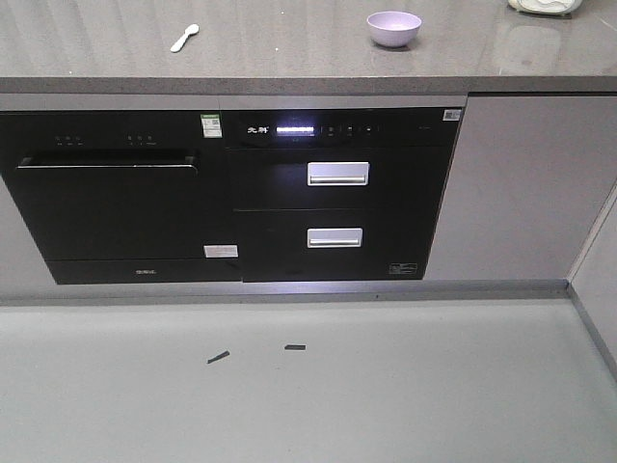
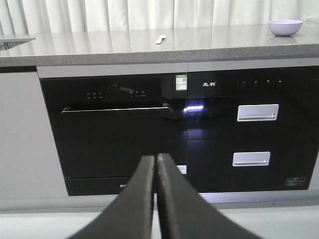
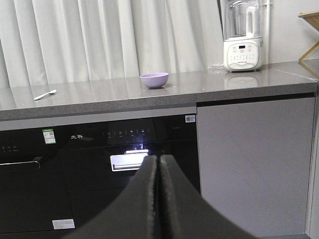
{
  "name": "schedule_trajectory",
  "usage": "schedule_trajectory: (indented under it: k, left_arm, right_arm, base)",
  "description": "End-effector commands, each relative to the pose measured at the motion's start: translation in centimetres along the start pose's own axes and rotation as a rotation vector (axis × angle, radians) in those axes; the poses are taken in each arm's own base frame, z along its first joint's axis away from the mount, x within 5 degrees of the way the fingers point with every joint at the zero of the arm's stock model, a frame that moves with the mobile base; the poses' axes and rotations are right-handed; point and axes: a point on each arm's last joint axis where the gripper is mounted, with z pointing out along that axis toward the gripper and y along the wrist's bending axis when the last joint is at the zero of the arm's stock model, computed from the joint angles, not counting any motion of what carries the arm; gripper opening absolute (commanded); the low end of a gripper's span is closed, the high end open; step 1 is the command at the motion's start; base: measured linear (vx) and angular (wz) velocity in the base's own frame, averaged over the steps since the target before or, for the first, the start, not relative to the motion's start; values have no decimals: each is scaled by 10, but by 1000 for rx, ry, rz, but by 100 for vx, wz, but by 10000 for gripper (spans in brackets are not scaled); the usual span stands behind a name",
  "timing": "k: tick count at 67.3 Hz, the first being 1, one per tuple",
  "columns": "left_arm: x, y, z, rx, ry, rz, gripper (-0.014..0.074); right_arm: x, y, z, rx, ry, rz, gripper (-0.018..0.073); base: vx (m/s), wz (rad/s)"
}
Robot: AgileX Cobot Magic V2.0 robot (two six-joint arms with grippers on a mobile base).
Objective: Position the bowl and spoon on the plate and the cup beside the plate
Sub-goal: 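Drive the base closer to the counter edge, facing the spoon and bowl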
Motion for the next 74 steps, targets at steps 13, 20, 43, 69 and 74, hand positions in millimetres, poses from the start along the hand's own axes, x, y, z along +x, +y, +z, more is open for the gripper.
schedule_trajectory:
  k: [13,20,43,69,74]
  left_arm:
    - [-10,-2,-2,17,-94,-12,-6]
    - [-10,-2,-2,17,-94,-12,-6]
    - [-10,-2,-2,17,-94,-12,-6]
    - [-10,-2,-2,17,-94,-12,-6]
    - [-10,-2,-2,17,-94,-12,-6]
  right_arm:
    - [-6,0,-1,-5,-75,-8,-6]
    - [-6,0,-1,-5,-75,-8,-6]
    - [-6,0,-1,-5,-75,-8,-6]
    - [-6,0,-1,-5,-75,-8,-6]
    - [-6,0,-1,-5,-75,-8,-6]
  base:
    - [9,0]
    - [9,0]
    - [9,-1]
    - [11,-1]
    - [13,-2]
